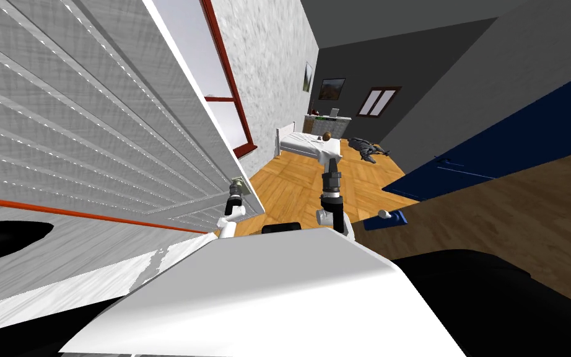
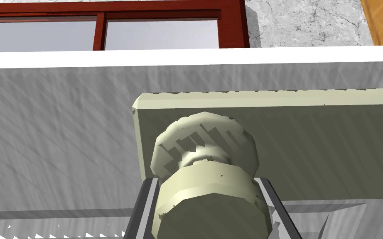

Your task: Push the door open

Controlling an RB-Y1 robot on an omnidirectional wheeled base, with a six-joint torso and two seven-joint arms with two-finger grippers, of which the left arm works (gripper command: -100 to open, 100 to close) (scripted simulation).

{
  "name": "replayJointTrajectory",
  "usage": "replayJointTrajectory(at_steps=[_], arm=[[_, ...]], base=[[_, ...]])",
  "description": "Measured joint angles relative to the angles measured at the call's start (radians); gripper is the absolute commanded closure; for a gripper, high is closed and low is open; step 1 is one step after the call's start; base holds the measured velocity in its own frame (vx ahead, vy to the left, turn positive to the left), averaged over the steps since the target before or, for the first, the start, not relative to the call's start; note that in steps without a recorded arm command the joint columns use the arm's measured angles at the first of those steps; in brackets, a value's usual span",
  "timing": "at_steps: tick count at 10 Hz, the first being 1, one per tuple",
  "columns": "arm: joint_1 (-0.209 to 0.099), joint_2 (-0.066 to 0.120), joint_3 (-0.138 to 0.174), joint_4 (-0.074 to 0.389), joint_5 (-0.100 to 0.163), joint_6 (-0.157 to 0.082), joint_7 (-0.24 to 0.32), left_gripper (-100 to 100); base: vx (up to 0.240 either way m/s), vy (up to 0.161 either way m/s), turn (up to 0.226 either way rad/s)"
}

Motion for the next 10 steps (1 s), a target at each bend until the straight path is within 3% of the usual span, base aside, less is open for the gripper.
replayJointTrajectory(at_steps=[4,6,10], arm=[[0.001,-0.008,0.056,0.003,0.006,-0.006,-0.017,100],[0.012,-0.014,0.077,-0.017,0.009,0.002,-0.020,100],[0.019,-0.009,0.104,-0.014,0.015,0.002,-0.022,100]], base=[[0.207,-0.063,0.065],[0.184,-0.059,0.053],[0.156,-0.018,0.039]])
